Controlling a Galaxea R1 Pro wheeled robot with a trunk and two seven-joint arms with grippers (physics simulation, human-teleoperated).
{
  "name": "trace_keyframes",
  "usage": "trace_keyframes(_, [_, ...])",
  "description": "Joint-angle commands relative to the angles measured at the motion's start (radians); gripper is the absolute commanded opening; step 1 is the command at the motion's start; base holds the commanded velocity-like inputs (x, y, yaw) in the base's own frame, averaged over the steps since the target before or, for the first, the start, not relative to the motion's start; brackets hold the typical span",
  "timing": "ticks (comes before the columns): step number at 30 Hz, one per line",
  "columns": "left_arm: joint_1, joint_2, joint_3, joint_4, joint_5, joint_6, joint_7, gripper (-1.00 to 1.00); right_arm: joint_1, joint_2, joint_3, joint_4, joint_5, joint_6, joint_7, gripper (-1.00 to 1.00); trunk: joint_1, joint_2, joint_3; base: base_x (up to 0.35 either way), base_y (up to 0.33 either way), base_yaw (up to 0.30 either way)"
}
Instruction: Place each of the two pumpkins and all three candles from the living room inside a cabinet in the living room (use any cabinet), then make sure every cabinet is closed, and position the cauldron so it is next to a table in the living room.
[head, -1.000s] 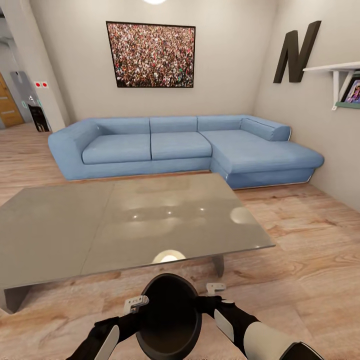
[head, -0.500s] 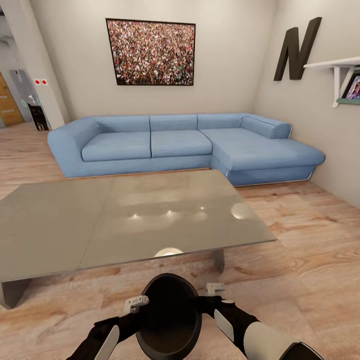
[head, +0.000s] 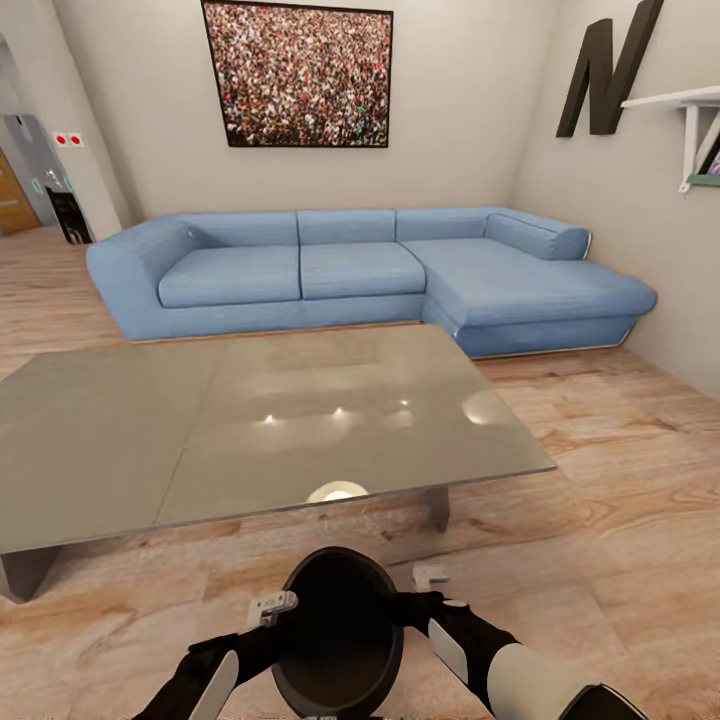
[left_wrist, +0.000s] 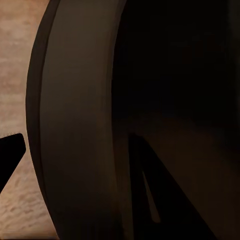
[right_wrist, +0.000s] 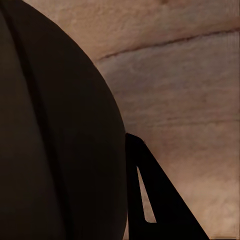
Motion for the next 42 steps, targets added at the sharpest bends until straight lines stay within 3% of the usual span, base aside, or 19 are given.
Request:
trace_keyframes(1, [-0.001, 0.000, 0.000, -0.002, 0.004, 0.004, 0.003, -1.00, -0.001, 0.000, -0.003, -0.001, -0.002, 0.003, -0.001, -1.00, 0.000, -0.001, -0.005, 0.000, 0.000, 0.000])
trace_keyframes(4, [-0.001, 0.000, 0.000, -0.002, 0.004, 0.004, 0.003, -1.00, -0.001, 0.000, -0.003, -0.001, -0.002, 0.003, -0.001, -1.00, 0.001, -0.001, -0.016, 0.000, 0.000, 0.000])
trace_keyframes(26, [0.000, 0.005, 0.001, -0.003, 0.006, 0.004, -0.003, -1.00, -0.001, 0.000, -0.004, -0.001, -0.001, 0.003, -0.001, -1.00, 0.001, -0.001, -0.016, 0.000, 0.000, 0.000])
trace_keyframes(27, [0.000, 0.005, 0.001, -0.003, 0.006, 0.004, -0.003, 1.00, -0.001, 0.000, -0.004, -0.001, -0.001, 0.003, -0.001, 1.00, 0.001, -0.001, -0.016, 0.000, 0.000, 0.000])
trace_keyframes(42, [0.000, 0.006, 0.002, -0.004, 0.006, 0.001, -0.003, 1.00, -0.001, 0.000, -0.004, 0.000, -0.002, 0.003, -0.001, 1.00, 0.001, -0.001, -0.016, 0.000, 0.000, 0.000])
